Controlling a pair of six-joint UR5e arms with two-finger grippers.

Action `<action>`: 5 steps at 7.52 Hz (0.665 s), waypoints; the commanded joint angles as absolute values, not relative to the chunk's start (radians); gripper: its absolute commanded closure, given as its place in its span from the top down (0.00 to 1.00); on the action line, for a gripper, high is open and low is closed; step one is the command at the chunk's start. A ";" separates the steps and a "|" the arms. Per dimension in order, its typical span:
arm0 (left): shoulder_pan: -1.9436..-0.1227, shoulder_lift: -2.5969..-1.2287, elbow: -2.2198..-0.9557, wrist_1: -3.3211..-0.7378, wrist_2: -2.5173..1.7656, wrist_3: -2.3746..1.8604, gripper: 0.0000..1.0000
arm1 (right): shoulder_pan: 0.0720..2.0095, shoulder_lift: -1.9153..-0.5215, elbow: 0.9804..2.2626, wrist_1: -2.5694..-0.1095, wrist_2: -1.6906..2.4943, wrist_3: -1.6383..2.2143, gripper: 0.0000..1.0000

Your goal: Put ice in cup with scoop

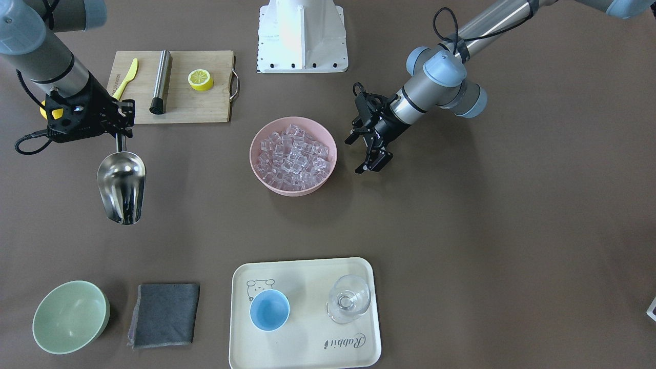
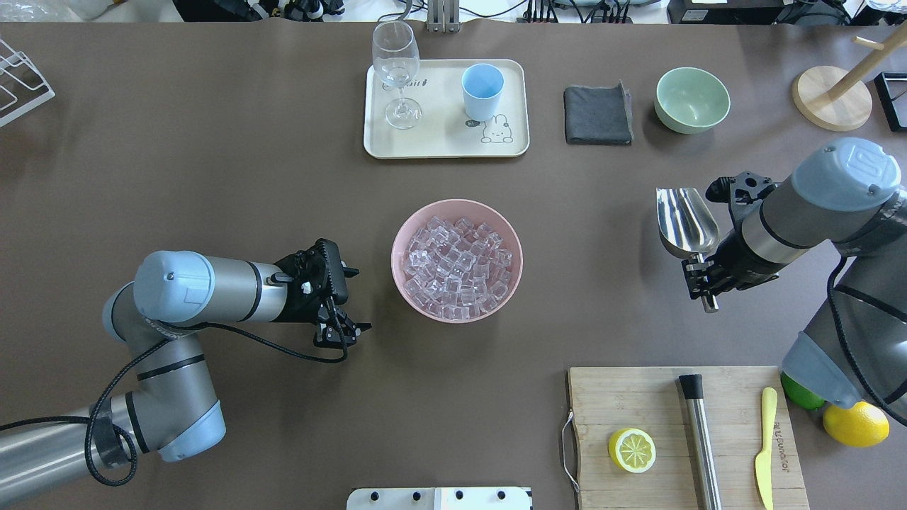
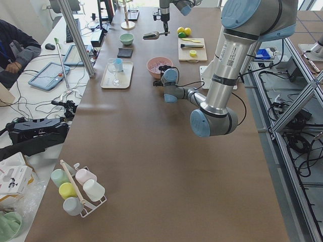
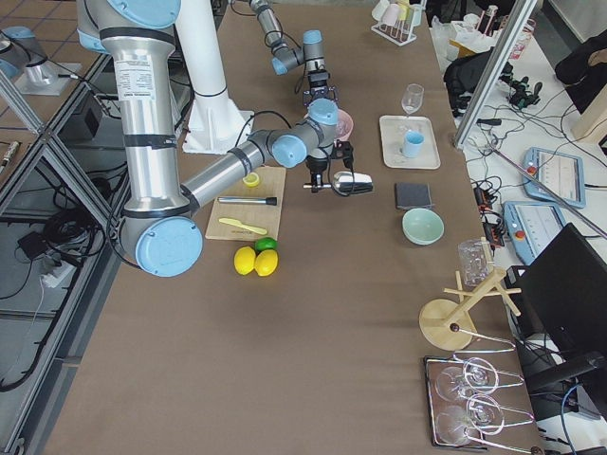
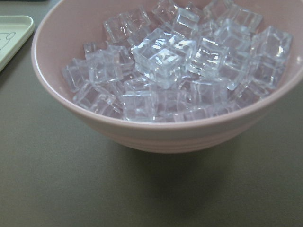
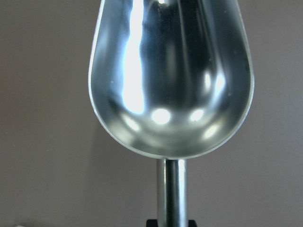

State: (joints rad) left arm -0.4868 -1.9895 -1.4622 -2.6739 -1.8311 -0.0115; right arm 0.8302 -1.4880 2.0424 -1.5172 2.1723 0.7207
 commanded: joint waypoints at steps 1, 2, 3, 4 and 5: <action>-0.505 -2.054 -1.388 -2.724 -1.838 -0.009 0.98 | 0.851 -1.465 2.101 -1.546 2.166 0.383 0.00; -0.512 -2.063 -1.387 -2.718 -1.851 -0.012 0.98 | 0.851 -1.468 2.112 -1.551 2.164 0.271 0.00; -0.511 -2.075 -1.379 -2.718 -1.852 -0.012 0.98 | 0.853 -1.439 2.152 -1.645 2.126 0.123 0.00; -0.511 -2.086 -1.373 -2.718 -1.874 -0.047 0.98 | 0.853 -1.343 2.214 -1.883 2.064 -0.056 0.00; -0.506 -2.089 -1.371 -2.718 -1.890 -0.063 0.98 | 0.829 -1.253 2.232 -2.058 1.986 -0.224 0.00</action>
State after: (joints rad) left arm -0.5099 -2.0778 -1.3777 -2.7184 -1.8635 -0.0316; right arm 0.8508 -1.3891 2.1770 -1.7616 2.0967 0.0584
